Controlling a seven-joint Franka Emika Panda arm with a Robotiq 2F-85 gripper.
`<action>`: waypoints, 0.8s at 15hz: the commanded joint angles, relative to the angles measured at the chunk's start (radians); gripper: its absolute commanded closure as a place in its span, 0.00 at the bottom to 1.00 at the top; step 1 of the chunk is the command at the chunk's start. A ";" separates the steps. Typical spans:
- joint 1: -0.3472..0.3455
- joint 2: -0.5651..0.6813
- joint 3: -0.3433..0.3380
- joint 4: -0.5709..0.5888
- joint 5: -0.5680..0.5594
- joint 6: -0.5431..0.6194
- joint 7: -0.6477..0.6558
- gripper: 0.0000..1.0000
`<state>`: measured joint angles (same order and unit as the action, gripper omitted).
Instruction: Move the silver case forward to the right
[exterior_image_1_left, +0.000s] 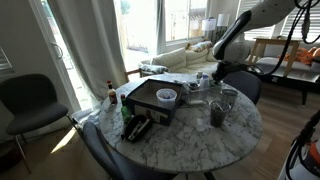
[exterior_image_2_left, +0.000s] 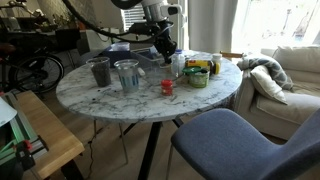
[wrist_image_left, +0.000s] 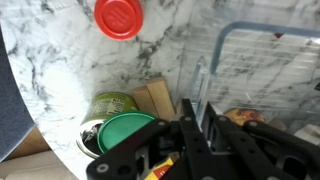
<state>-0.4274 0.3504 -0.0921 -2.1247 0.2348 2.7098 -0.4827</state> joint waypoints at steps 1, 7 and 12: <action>-0.088 -0.004 0.069 0.013 0.101 -0.039 -0.146 1.00; -0.158 -0.087 0.050 0.008 0.214 -0.200 -0.341 0.99; -0.138 -0.190 -0.031 0.060 0.226 -0.453 -0.402 0.99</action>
<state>-0.5787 0.2384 -0.0849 -2.0929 0.4216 2.4092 -0.8444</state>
